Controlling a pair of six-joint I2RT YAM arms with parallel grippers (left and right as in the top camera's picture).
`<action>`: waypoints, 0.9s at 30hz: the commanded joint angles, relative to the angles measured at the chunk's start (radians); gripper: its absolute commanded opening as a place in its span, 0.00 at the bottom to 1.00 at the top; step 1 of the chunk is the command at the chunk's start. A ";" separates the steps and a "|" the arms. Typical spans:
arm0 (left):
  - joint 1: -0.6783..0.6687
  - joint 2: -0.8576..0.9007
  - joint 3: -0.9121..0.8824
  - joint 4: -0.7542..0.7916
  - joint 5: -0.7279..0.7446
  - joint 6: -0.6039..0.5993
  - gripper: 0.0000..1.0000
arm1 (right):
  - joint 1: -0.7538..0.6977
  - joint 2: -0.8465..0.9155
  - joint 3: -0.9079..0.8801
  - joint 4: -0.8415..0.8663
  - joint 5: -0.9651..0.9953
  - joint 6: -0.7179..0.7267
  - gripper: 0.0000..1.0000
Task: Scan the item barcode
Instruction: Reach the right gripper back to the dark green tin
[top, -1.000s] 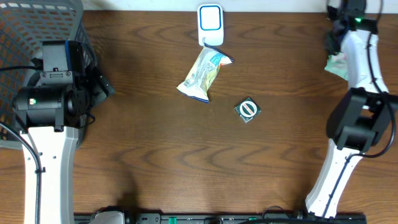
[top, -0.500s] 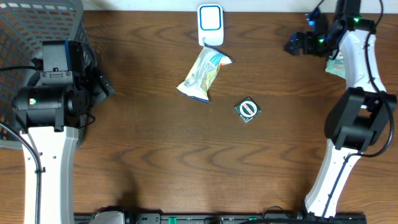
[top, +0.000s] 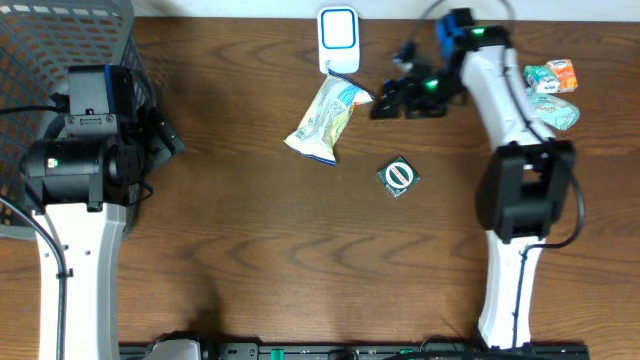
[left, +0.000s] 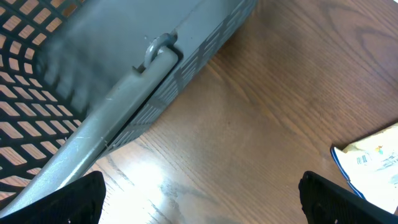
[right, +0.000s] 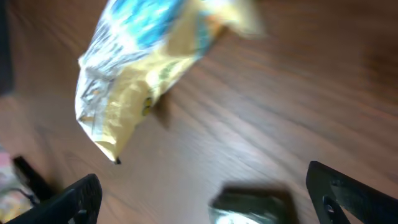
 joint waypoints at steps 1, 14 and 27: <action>0.008 0.004 -0.003 -0.003 -0.013 -0.016 0.98 | 0.100 -0.007 -0.009 -0.002 0.130 0.043 0.99; 0.008 0.004 -0.003 -0.003 -0.013 -0.016 0.98 | 0.258 -0.008 -0.013 -0.313 0.520 0.294 0.99; 0.008 0.004 -0.003 -0.003 -0.013 -0.016 0.98 | 0.342 -0.138 -0.013 -0.440 0.729 0.432 0.99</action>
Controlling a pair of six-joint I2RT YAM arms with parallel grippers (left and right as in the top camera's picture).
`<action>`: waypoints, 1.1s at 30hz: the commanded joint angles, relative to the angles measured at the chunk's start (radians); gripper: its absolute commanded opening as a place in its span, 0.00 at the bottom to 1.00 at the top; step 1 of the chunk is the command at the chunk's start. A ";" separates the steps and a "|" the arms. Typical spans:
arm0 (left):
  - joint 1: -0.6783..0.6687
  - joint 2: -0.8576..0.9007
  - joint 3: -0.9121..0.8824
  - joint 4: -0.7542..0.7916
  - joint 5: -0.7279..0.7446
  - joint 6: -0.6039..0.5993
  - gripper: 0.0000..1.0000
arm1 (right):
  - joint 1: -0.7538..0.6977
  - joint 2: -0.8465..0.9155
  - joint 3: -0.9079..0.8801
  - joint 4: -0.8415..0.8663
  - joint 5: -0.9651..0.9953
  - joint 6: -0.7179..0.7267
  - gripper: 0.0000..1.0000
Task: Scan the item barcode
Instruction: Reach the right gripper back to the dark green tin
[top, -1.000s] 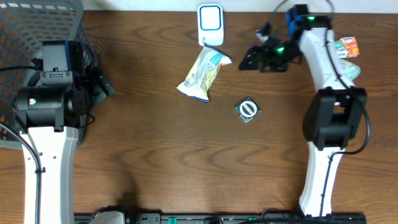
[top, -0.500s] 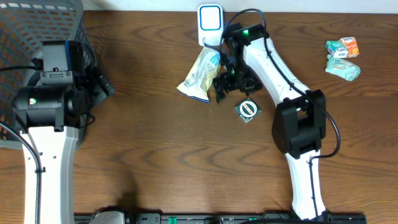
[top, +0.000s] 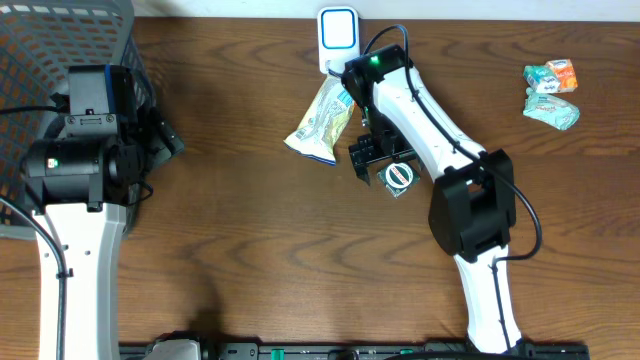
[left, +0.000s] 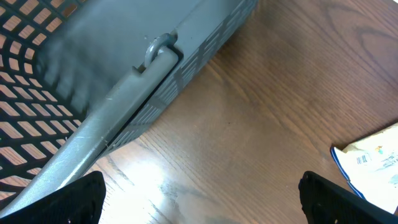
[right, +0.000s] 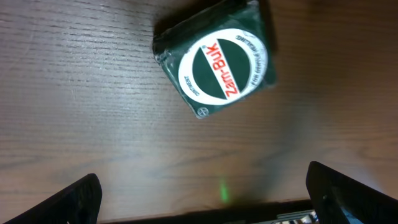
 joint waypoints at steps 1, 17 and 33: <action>0.008 0.004 -0.003 -0.003 -0.013 -0.016 0.98 | 0.042 -0.120 0.001 -0.004 0.055 0.011 0.99; 0.008 0.004 -0.003 -0.003 -0.013 -0.016 0.98 | -0.051 -0.381 -0.151 0.087 0.027 -0.151 0.99; 0.008 0.004 -0.003 -0.003 -0.013 -0.016 0.98 | -0.336 -0.380 -0.580 0.599 -0.232 -0.328 0.99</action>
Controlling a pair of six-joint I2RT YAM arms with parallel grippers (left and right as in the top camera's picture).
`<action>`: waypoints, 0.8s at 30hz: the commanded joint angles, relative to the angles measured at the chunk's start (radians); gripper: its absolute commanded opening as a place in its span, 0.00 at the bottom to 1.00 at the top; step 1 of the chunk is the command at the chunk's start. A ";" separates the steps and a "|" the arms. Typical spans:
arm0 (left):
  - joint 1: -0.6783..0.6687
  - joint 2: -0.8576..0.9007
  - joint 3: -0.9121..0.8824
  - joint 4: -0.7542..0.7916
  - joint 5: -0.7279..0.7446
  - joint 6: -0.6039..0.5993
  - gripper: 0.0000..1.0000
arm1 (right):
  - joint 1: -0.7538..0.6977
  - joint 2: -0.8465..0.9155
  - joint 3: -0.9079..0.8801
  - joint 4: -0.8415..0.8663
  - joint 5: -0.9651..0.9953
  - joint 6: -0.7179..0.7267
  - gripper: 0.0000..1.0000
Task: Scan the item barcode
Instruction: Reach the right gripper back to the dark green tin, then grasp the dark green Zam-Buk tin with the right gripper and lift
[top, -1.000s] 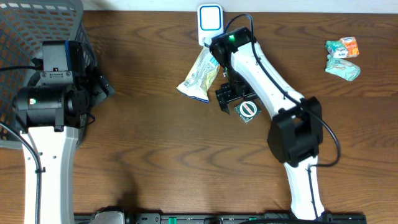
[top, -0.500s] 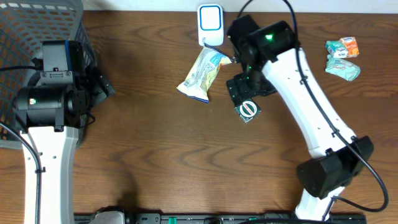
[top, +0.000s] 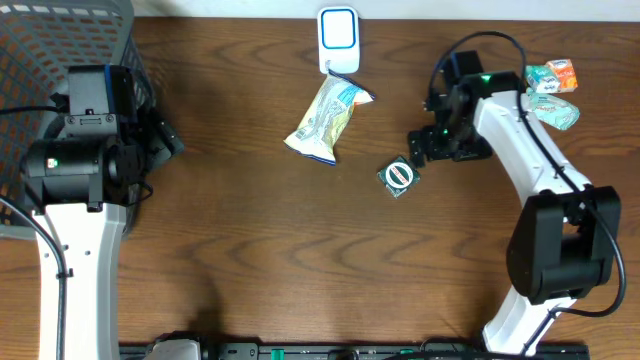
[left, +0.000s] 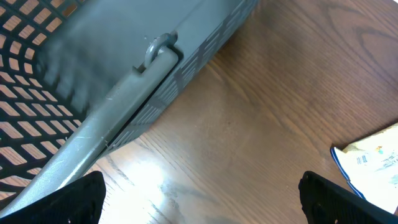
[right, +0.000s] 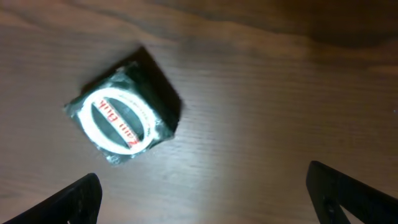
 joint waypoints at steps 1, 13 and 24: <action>0.008 0.004 -0.003 -0.003 -0.013 -0.016 0.98 | -0.005 -0.003 -0.018 0.027 -0.087 -0.114 0.99; 0.008 0.004 -0.003 -0.003 -0.013 -0.016 0.98 | 0.093 -0.001 -0.140 0.242 -0.160 -0.365 0.99; 0.008 0.004 -0.003 -0.003 -0.013 -0.016 0.98 | 0.179 -0.001 -0.218 0.328 -0.036 -0.353 0.99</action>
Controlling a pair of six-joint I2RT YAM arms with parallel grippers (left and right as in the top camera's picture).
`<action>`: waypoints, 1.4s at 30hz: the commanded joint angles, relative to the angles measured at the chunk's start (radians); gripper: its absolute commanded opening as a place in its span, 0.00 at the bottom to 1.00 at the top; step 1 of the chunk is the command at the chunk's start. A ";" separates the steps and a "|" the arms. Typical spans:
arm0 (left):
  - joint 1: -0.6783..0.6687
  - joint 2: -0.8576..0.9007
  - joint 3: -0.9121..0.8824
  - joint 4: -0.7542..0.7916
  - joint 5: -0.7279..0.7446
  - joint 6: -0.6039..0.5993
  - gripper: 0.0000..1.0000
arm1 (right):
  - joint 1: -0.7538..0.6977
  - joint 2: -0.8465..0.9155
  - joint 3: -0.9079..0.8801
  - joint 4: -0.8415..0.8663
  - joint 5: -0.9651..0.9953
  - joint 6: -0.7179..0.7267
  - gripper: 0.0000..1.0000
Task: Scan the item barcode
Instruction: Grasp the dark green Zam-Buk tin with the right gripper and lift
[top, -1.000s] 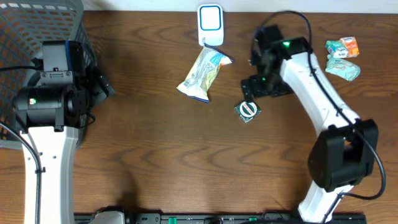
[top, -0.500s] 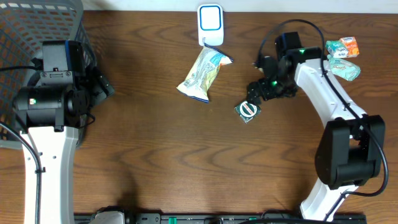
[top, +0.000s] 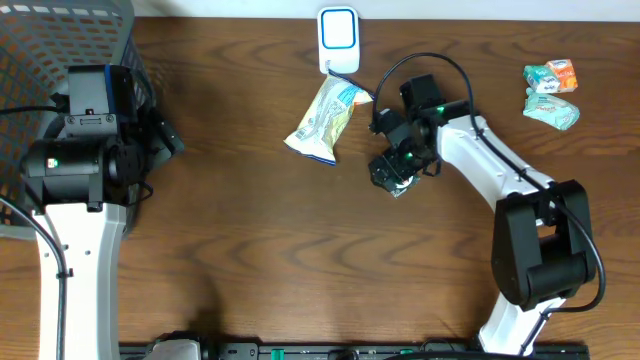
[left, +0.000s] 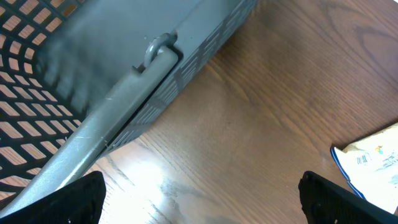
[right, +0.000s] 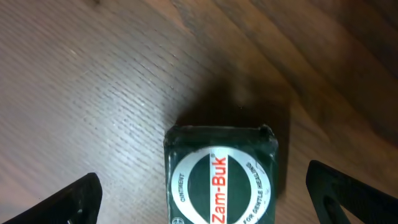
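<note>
A dark green Zam-Buk box (right: 221, 180) lies flat on the wooden table, label up. My right gripper (right: 211, 199) hangs open right above it, one fingertip on each side and neither touching. From overhead the right gripper (top: 392, 163) covers most of the box (top: 401, 187). The white and blue scanner (top: 338, 38) stands at the table's back edge. My left gripper (left: 199, 199) is open and empty beside the grey basket (left: 106, 106) at the far left.
A yellow and blue snack packet (top: 325, 120) lies between the scanner and the box, and its corner shows as the packet (left: 373, 162) in the left wrist view. Two small packets (top: 552, 90) lie at the back right. The basket (top: 60, 50) fills the left back corner.
My right gripper was to the right of the Zam-Buk box and is now directly over it, open, with the box between its fingers. The box and the left arm have not moved.
My right gripper was first at the back near the snack packet and scanner. Then it was just left of the Zam-Buk box, then to the box's right, and now straddles it from above. It stayed open throughout; the box lay still.
</note>
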 joint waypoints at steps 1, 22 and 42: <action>0.008 0.004 -0.003 -0.003 -0.013 -0.016 0.98 | 0.019 -0.001 -0.039 0.026 0.066 -0.014 0.99; 0.008 0.004 -0.003 -0.003 -0.013 -0.016 0.98 | 0.017 0.050 -0.131 0.186 0.070 0.051 0.85; 0.008 0.004 -0.003 -0.003 -0.013 -0.016 0.98 | 0.007 0.050 0.063 -0.065 -0.035 0.166 0.47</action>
